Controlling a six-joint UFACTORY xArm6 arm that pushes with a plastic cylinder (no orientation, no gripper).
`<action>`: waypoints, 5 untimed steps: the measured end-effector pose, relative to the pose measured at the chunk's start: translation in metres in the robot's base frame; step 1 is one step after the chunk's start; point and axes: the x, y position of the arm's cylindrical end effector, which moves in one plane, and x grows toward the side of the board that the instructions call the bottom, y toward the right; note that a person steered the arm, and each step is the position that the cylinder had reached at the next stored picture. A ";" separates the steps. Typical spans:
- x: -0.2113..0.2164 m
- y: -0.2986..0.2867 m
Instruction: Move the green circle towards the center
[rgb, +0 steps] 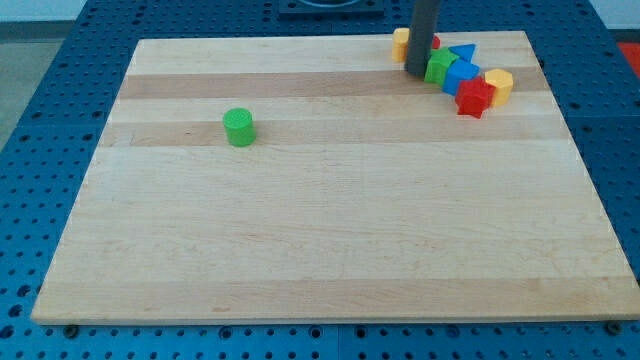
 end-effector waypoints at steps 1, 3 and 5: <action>0.002 0.000; 0.038 -0.068; 0.052 -0.147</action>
